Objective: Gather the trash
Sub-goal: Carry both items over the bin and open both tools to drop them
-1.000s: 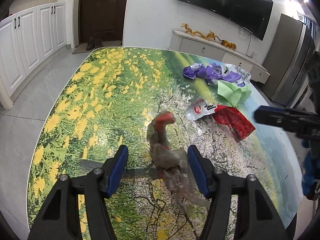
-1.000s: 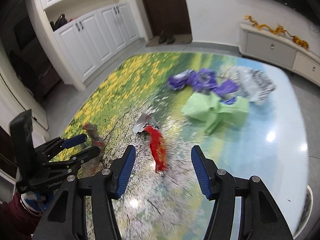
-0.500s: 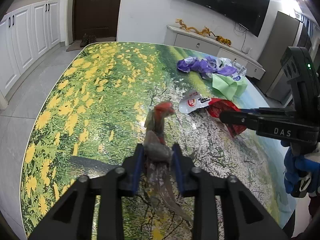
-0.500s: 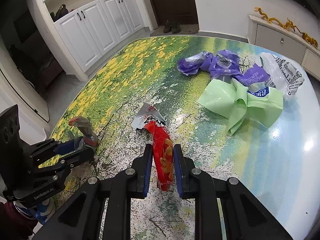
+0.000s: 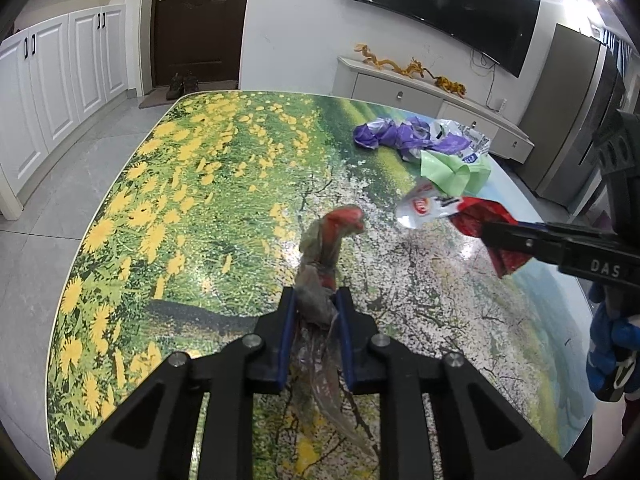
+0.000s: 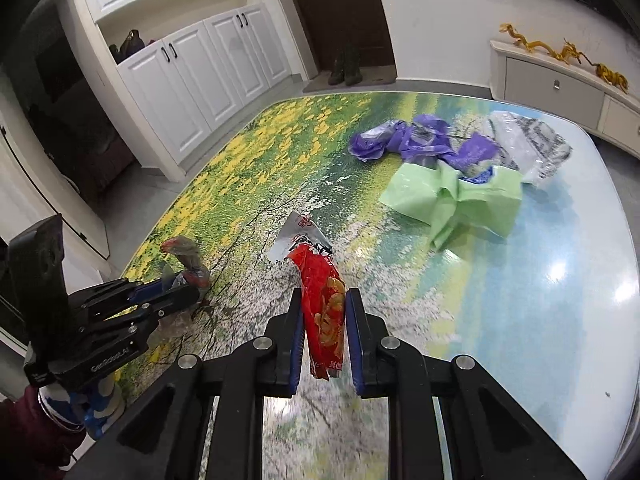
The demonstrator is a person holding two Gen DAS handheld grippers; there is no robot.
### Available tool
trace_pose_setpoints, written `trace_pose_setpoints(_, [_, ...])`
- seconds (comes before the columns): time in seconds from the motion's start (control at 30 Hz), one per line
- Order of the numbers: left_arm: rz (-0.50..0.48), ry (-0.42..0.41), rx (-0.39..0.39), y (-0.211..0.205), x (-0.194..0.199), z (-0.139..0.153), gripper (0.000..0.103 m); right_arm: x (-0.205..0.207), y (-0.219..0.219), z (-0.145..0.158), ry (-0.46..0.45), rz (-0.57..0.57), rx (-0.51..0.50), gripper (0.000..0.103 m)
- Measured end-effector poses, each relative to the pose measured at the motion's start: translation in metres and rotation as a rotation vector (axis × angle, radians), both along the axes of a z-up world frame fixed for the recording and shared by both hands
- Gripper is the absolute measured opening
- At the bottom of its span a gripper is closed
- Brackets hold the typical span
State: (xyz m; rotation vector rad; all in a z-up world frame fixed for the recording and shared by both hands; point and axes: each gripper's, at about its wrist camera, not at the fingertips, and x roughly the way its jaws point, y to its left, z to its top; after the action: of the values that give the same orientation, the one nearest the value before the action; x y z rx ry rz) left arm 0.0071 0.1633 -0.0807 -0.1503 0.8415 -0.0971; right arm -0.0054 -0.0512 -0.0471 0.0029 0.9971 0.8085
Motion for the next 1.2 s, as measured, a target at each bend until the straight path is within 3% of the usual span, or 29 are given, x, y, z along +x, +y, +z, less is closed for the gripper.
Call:
trace_pose_setpoints(0.07, [0.002, -0.005, 0.001, -0.001, -0.002, 0.003, 0.019, -0.006, -0.011, 0.005, -0.008, -0.011, 0.009, 0.019])
trace_pose_setpoints(0.1, [0.003, -0.008, 0.004, -0.002, -0.003, 0.004, 0.019, -0.008, -0.014, 0.007, -0.012, -0.016, 0.011, 0.009])
trace_pose_setpoints(0.77, [-0.046, -0.025, 0.040, -0.058, -0.011, 0.031, 0.019, -0.029, -0.145, 0.025, -0.053, -0.209, 0.117, 0.009])
trace_pose_setpoints(1.2, [-0.200, -0.050, 0.132, -0.142, -0.005, 0.060, 0.019, -0.050, -0.270, 0.023, -0.092, -0.461, 0.201, 0.009])
